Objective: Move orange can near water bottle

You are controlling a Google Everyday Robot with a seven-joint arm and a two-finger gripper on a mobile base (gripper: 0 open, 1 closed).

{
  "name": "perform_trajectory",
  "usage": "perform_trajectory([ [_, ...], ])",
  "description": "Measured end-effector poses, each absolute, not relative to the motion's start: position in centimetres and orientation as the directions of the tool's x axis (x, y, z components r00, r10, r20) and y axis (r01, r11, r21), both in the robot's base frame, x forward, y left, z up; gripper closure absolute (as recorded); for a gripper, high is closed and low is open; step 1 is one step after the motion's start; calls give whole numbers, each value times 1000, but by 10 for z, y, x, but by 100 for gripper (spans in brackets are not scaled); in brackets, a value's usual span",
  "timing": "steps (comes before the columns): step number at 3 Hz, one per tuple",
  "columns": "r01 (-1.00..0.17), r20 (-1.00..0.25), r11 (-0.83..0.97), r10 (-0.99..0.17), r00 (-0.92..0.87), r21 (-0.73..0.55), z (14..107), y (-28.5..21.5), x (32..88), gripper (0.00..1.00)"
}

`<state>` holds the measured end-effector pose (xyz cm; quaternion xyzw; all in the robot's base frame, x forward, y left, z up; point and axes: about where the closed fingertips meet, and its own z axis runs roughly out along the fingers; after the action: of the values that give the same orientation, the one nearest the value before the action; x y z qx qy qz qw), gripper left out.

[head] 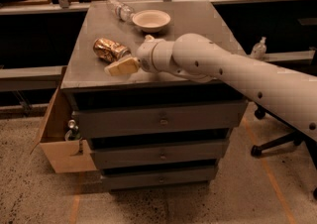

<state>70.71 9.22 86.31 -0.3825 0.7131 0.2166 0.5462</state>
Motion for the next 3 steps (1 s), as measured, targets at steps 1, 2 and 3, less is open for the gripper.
perform_trajectory([
  [1, -781, -940, 612, -325, -104, -125, 857, 93, 718, 25],
  [2, -786, -934, 603, -342, -100, -137, 853, 95, 721, 49],
  [3, -790, -936, 599, -339, -99, -133, 852, 95, 723, 72],
])
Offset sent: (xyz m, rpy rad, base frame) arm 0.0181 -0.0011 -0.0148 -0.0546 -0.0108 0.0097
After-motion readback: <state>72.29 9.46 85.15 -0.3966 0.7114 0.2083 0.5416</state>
